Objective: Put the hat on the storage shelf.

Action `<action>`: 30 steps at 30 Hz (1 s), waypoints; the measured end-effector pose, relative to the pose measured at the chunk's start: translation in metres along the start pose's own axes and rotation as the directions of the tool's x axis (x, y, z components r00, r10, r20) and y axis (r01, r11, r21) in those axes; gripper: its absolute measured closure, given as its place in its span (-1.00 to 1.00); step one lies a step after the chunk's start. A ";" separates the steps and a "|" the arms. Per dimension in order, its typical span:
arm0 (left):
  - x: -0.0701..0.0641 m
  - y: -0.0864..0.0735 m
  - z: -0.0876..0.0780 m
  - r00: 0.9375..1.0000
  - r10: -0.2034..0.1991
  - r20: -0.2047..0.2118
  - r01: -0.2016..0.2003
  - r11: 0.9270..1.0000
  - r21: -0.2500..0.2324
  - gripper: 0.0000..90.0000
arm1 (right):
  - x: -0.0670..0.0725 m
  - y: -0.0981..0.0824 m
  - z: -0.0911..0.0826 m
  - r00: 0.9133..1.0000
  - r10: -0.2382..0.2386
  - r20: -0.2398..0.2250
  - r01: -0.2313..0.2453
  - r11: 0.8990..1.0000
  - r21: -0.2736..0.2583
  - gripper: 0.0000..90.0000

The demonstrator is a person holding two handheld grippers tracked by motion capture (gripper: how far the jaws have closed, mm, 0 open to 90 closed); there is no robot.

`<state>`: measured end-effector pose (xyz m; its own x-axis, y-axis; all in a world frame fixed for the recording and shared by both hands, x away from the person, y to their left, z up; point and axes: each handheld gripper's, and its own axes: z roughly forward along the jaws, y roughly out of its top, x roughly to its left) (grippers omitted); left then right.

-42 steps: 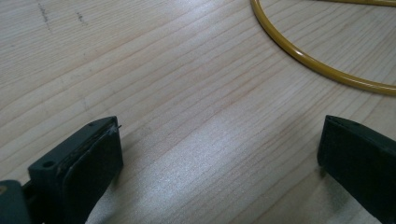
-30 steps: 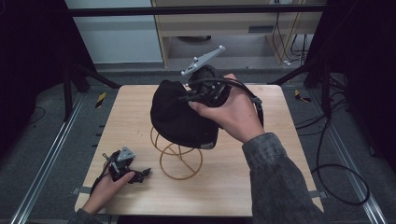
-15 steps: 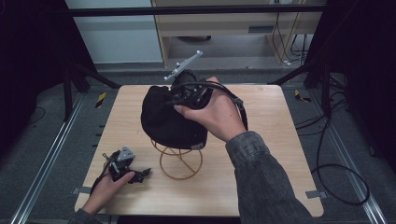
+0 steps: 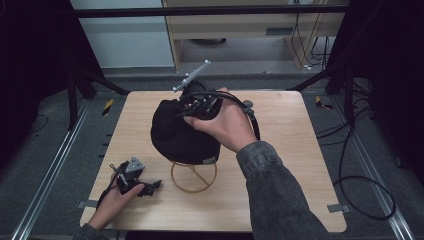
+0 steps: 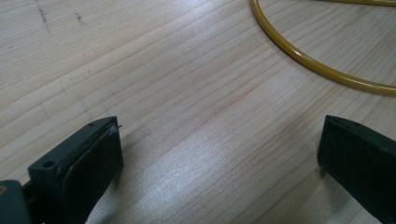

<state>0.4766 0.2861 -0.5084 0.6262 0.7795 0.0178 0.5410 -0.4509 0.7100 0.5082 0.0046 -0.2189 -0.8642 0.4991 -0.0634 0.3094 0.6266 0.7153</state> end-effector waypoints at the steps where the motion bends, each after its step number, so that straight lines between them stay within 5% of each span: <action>1: 0.000 0.000 0.000 1.000 0.001 0.000 -0.001 1.000 0.000 -1.00 | 0.000 0.000 0.001 1.000 0.001 -0.001 -0.001 1.000 0.001 0.71; 30: 0.000 0.000 0.000 1.000 0.001 0.001 -0.001 1.000 0.001 -1.00 | -0.003 -0.006 0.009 1.000 0.014 0.007 -0.014 1.000 0.021 0.66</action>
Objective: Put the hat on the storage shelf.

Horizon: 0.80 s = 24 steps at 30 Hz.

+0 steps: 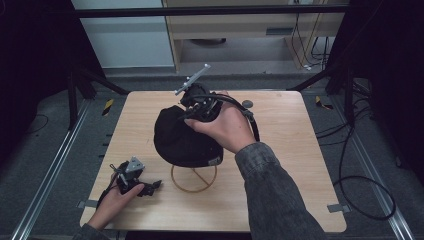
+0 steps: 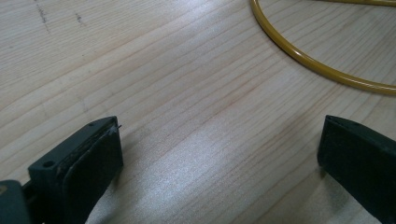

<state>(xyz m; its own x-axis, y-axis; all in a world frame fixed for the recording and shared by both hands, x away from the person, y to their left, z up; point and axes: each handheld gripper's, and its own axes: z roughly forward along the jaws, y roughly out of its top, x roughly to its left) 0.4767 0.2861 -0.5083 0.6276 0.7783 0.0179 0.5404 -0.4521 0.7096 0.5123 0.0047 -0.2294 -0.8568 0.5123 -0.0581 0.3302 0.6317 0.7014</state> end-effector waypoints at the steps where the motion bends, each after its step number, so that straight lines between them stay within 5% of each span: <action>1: 0.000 0.000 0.000 1.000 0.000 0.000 0.000 1.000 0.000 -1.00 | 0.000 0.000 0.000 1.000 0.000 0.001 0.000 1.000 -0.002 0.65; 24: 0.000 0.000 0.000 1.000 0.000 0.000 0.000 1.000 0.000 -1.00 | 0.002 -0.006 -0.002 1.000 0.009 -0.008 -0.009 1.000 0.015 0.32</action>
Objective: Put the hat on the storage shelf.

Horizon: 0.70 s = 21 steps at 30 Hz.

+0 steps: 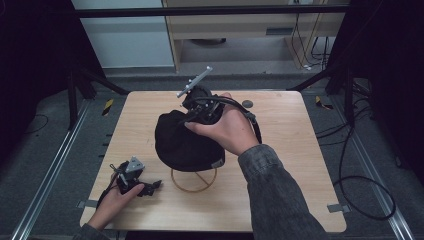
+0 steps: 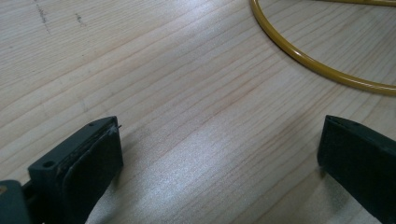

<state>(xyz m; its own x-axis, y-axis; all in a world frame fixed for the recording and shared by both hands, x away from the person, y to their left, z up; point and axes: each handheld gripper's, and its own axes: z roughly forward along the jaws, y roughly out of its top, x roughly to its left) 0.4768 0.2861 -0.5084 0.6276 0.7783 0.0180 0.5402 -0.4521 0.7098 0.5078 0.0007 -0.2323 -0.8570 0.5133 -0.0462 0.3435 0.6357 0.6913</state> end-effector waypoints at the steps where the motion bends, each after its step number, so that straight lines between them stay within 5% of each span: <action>1: 0.000 0.000 0.000 1.000 0.000 0.000 0.000 1.000 0.000 -1.00 | 0.000 0.000 0.000 1.000 0.001 0.001 -0.001 1.000 0.002 0.29; 21: 0.000 0.000 0.000 1.000 0.000 0.000 0.000 1.000 0.000 -1.00 | 0.005 -0.009 0.000 1.000 -0.001 -0.016 0.001 1.000 -0.009 0.15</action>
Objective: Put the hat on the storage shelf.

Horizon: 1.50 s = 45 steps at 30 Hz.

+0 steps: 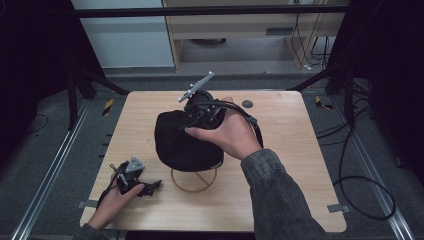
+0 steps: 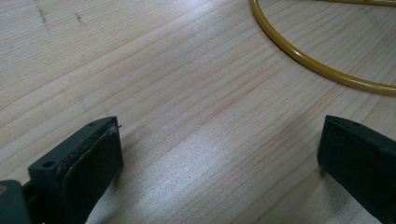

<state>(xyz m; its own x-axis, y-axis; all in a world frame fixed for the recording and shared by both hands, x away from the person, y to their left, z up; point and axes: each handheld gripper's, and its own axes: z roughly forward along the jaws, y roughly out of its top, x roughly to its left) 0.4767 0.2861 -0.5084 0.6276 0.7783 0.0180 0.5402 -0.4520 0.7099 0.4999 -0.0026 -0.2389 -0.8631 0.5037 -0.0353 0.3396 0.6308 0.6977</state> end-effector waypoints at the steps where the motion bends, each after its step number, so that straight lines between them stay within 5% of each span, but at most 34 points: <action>1: 0.000 0.000 0.000 1.000 0.000 0.000 0.000 1.000 0.000 -1.00 | 0.000 -0.001 0.000 1.000 0.001 0.000 -0.001 1.000 -0.003 0.15; 10: 0.000 0.000 0.000 1.000 0.000 0.000 0.000 1.000 0.000 -1.00 | -0.001 -0.011 -0.004 0.999 0.012 0.036 -0.012 1.000 -0.004 -0.04; 26: 0.000 0.000 0.000 1.000 -0.001 0.000 0.001 1.000 0.000 -1.00 | 0.001 -0.037 -0.016 0.991 0.002 0.137 0.010 0.996 -0.087 -0.76; 39: 0.000 0.000 0.000 1.000 -0.001 -0.001 0.001 1.000 -0.002 -1.00 | -0.013 -0.085 -0.039 0.975 0.067 0.212 -0.039 0.990 -0.132 -0.79; 45: -0.001 0.000 0.000 1.000 -0.003 -0.002 0.003 1.000 -0.003 -1.00 | -0.010 -0.108 -0.046 0.965 0.029 0.261 -0.003 0.995 -0.101 -0.66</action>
<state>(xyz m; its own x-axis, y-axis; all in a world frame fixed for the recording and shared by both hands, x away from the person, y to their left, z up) 0.4764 0.2857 -0.5086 0.6251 0.7803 0.0175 0.5403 -0.4488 0.7118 0.4549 -0.1028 -0.2808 -0.7255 0.6584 -0.2004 0.3022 0.5663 0.7668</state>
